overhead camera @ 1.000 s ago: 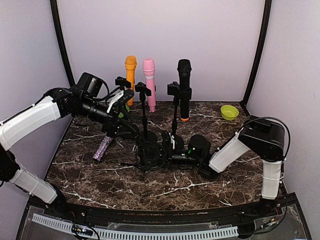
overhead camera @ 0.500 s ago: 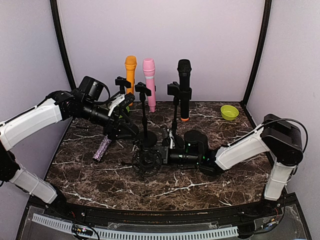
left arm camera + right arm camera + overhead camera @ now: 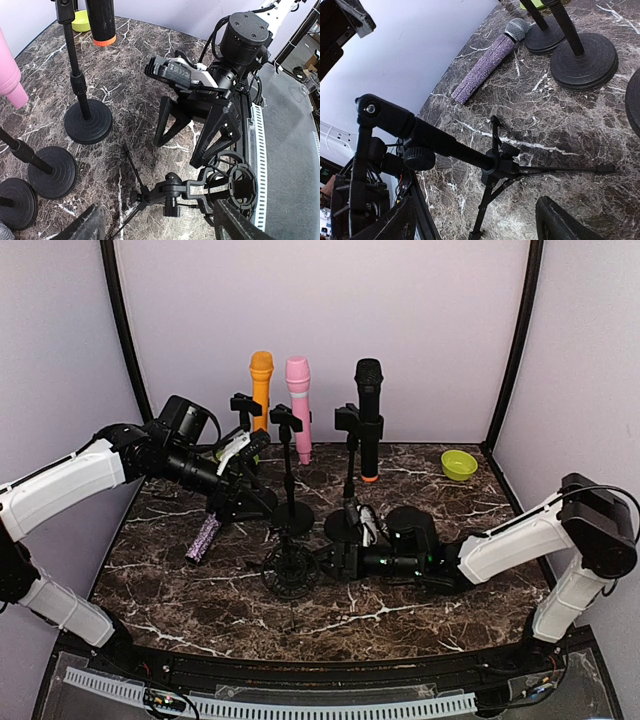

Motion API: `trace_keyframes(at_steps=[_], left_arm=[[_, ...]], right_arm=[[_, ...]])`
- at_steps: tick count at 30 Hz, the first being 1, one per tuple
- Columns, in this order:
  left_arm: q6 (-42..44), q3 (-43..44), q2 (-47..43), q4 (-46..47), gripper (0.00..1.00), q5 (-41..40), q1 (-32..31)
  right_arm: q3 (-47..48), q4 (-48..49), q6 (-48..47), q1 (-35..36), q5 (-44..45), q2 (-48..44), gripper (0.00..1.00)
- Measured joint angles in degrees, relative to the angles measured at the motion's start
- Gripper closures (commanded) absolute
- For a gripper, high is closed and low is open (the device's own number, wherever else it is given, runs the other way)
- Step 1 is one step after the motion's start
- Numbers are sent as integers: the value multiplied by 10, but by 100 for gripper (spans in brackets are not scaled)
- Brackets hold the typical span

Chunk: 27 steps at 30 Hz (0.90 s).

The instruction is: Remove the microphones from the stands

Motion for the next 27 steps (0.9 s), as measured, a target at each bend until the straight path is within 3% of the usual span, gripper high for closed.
trace_keyframes(at_steps=[8, 13, 21, 27], left_arm=[[-1, 0, 0, 0, 23, -3, 0], [-1, -6, -5, -1, 22, -16, 4], [-6, -21, -56, -23, 21, -18, 107], [4, -77, -130, -37, 20, -25, 167]], right_arm=[[11, -133, -58, 0, 34, -93, 16], [133, -253, -88, 4, 88, -109, 17], [429, -453, -116, 62, 172, 10, 26], [473, -593, -131, 82, 172, 85, 29]])
